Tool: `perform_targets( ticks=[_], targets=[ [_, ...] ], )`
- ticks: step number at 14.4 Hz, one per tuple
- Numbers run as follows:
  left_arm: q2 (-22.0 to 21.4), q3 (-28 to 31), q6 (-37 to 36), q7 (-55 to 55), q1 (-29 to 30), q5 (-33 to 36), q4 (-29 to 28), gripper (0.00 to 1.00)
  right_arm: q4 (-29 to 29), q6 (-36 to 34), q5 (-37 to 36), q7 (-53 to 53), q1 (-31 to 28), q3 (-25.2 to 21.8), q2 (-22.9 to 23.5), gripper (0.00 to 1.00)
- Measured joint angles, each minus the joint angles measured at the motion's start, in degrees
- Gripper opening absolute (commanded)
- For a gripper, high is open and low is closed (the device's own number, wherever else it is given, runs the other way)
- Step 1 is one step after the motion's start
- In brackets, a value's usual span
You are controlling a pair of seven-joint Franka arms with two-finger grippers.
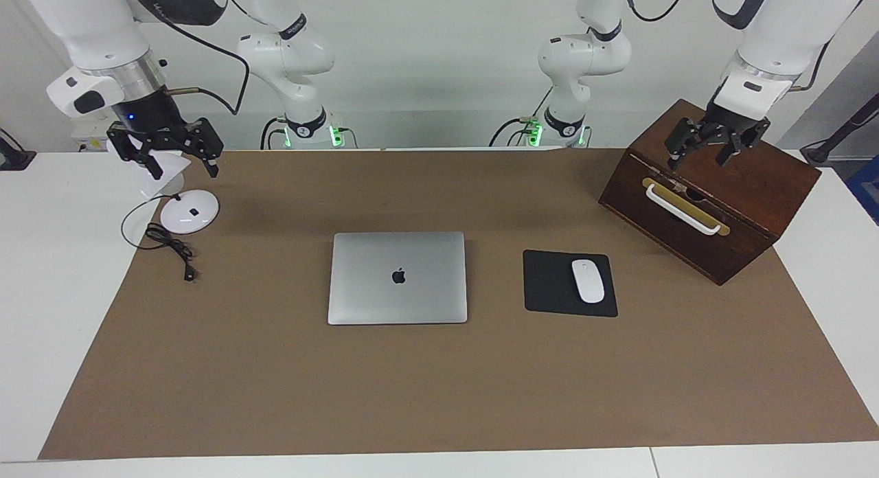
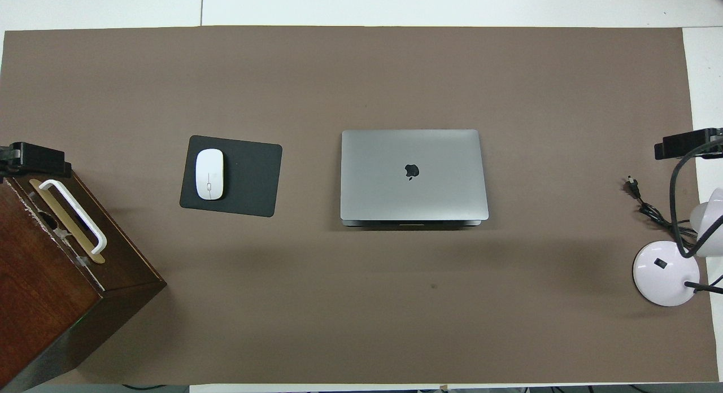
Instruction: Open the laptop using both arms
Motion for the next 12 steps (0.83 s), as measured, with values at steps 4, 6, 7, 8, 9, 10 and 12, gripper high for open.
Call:
perform_targets(
  ticks=[4, 6, 7, 8, 9, 10, 12],
  targets=[
    [0.0, -0.1, 0.0, 0.0, 0.0, 0.0, 0.0, 1.0, 0.0, 0.0, 0.0, 0.0, 0.1, 0.1, 0.0, 1.0],
    [0.0, -0.1, 0.0, 0.0, 0.0, 0.0, 0.0, 1.0, 0.0, 0.0, 0.0, 0.0, 0.1, 0.2, 0.0, 1.0],
    [0.0, -0.1, 0.0, 0.1, -0.1, 0.0, 0.0, 1.0, 0.0, 0.0, 0.0, 0.0, 0.1, 0.2, 0.0, 1.0],
    [0.0, -0.2, 0.0, 0.1, -0.2, 0.0, 0.0, 1.0, 0.0, 0.0, 0.0, 0.0, 0.1, 0.3, 0.0, 0.97],
    [0.0, -0.2, 0.0, 0.1, -0.3, 0.0, 0.0, 1.0, 0.0, 0.0, 0.0, 0.0, 0.1, 0.4, 0.0, 0.95],
    [0.0, -0.2, 0.0, 0.1, -0.3, 0.0, 0.0, 1.0, -0.1, 0.0, 0.0, 0.0, 0.1, 0.5, 0.0, 0.95],
    [0.0, -0.2, 0.0, 0.1, -0.4, 0.0, 0.0, 1.0, -0.1, 0.0, 0.0, 0.0, 0.1, 0.6, 0.0, 0.95]
  ],
)
